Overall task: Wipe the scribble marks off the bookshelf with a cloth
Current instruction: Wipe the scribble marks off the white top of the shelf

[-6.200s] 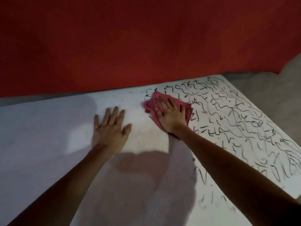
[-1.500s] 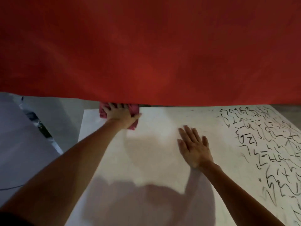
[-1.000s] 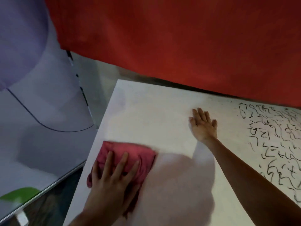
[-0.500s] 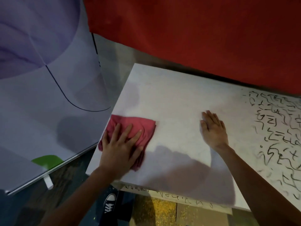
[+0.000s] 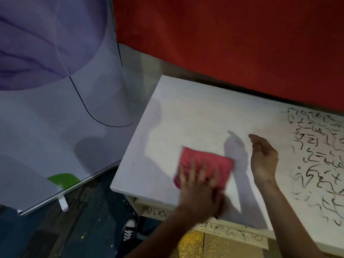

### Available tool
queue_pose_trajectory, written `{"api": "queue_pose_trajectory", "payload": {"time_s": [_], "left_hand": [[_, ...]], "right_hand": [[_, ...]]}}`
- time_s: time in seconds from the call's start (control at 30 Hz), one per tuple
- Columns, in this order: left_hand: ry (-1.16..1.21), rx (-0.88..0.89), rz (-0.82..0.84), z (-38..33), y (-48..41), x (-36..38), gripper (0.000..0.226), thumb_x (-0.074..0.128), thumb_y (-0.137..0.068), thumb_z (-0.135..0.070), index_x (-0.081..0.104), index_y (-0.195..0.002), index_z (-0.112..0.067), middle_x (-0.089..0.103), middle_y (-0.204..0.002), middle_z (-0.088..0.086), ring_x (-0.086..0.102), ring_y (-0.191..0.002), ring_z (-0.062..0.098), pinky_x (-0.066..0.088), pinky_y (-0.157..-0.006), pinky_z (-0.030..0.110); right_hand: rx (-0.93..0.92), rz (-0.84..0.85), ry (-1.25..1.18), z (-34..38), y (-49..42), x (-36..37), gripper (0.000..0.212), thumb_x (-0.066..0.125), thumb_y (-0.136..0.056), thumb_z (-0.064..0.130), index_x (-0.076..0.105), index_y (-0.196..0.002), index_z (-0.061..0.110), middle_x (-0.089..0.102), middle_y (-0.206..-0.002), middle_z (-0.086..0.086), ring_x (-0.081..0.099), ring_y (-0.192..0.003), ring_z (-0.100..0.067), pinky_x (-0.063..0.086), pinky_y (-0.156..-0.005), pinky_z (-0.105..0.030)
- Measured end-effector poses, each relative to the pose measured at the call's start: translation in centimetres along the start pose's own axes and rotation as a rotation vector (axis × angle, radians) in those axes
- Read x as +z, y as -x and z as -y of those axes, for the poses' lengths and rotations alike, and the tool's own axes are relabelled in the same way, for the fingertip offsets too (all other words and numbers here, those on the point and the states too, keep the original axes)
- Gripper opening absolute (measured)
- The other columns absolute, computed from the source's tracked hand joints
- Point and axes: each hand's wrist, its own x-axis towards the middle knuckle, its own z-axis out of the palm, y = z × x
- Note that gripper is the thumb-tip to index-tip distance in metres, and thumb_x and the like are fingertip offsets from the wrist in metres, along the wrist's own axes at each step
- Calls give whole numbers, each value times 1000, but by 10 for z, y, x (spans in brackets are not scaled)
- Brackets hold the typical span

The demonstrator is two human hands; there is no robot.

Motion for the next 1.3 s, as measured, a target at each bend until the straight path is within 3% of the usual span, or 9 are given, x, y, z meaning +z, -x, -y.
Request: {"api": "queue_pose_trajectory", "payload": {"time_s": [0.1,0.2,0.33,0.53,0.63,0.8,0.97,1.13,1.3], "left_hand": [[377,123,-6,-2,11,-20,54,18,-101,-47,49,-138,-23,56,-136,1,52,-127,22,45,-102,40],[555,79,-216,53,-5,-53,44,37,-103,-23,34,-147,-17,41,-148,3,37,-137,18,24,-110,17],[385,-97,-394,124,-45,-75,47,35,-95,-17,45,-139,-2,47,-141,18,46,-128,35,32,-110,38],[81,-143,-215,148,-77,-70,50,36,-101,-17,26,-150,-15,17,-159,3,10,-148,24,9,-117,50],[47,-132,-173,148,-88,-73,51,32,-103,-20,20,-152,-18,11,-161,0,4,-148,23,4,-116,52],[22,-33,-95,131,-130,-78,51,29,-104,-25,16,-153,-21,6,-161,-3,-1,-148,20,-2,-116,52],[-34,30,-64,140,-135,-62,51,28,-104,-26,19,-152,-17,10,-161,2,5,-148,22,1,-116,46],[-74,36,-79,139,-131,-55,50,26,-104,-25,21,-152,-16,12,-160,1,6,-148,20,0,-116,42],[-72,37,-111,138,-132,-53,47,28,-103,-23,30,-149,-13,21,-158,5,16,-147,25,6,-115,50]], "right_hand": [[-119,67,75,19,53,15,29,41,-90,7,63,-96,25,66,-108,-6,61,-95,-9,39,-81,-4],[-344,338,437,13,122,39,36,38,-97,35,63,-119,21,61,-127,-7,56,-120,-33,38,-104,-35],[-372,589,832,-17,98,13,78,1,-85,73,25,-147,33,22,-156,2,22,-144,-26,10,-113,-51],[323,198,915,-54,12,-93,69,13,-89,59,11,-152,33,4,-161,1,-1,-147,-25,4,-116,-56],[221,190,982,-39,53,-20,58,17,-98,51,10,-153,34,2,-161,3,2,-148,-26,5,-116,-58],[-290,737,984,-174,162,164,70,14,-76,82,10,-143,60,-4,-160,14,-6,-147,-33,-3,-101,-78],[-351,326,747,-20,118,13,50,28,-92,47,45,-139,37,42,-148,8,38,-138,-25,21,-112,-58],[310,171,912,-56,18,-60,58,13,-96,52,5,-151,36,0,-161,7,-3,-148,-20,3,-118,-51],[-163,324,995,1,94,57,60,28,-84,52,44,-140,39,35,-152,2,35,-139,-30,30,-105,-65]]}}
